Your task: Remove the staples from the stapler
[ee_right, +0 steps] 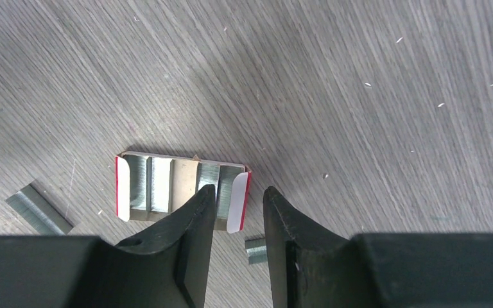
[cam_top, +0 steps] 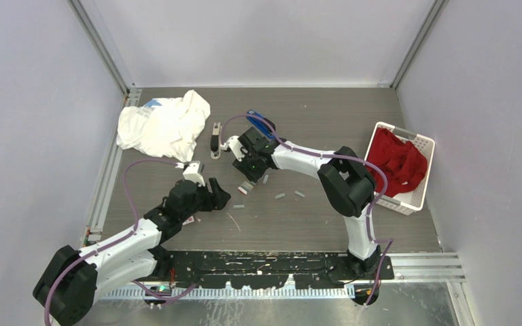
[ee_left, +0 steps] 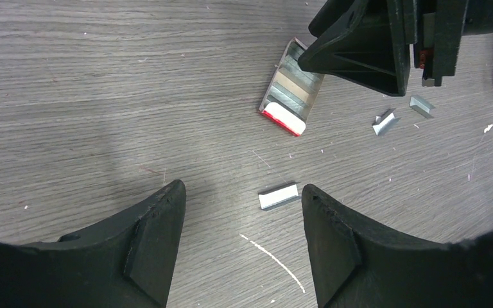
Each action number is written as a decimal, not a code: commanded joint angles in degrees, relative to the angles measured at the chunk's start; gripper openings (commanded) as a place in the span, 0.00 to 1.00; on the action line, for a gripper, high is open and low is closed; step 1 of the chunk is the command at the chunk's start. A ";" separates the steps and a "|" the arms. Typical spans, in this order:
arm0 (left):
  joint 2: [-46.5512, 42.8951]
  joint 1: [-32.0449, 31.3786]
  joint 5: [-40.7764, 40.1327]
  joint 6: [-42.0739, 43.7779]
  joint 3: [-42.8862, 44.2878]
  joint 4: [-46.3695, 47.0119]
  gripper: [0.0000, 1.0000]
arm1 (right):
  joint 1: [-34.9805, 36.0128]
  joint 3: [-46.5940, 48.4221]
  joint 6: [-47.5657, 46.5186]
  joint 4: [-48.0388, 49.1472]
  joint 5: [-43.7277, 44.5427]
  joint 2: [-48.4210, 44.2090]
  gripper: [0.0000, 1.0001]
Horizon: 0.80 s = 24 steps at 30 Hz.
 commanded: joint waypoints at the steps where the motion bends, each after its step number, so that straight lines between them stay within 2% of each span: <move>1: -1.38 0.16 -0.76 0.65 0.97 0.92 0.67 | 0.36 0.16 -0.33 1.82 0.42 -4.34 0.38; 10: -1.79 0.16 -0.67 0.54 0.97 0.54 0.67 | 0.02 0.26 0.41 1.77 -2.33 -5.50 0.40; 12: -2.32 0.21 -0.65 0.54 1.00 0.21 0.67 | -1.39 0.38 1.59 1.51 -6.06 -6.40 0.42; 16: -3.11 0.18 -0.69 0.37 0.94 -0.10 0.67 | -5.01 -0.55 4.09 1.81 -13.99 -7.70 0.54; 24: -2.42 0.16 -0.46 0.10 0.97 0.24 0.66 | -10.06 -1.29 8.23 2.30 -25.51 -4.37 0.61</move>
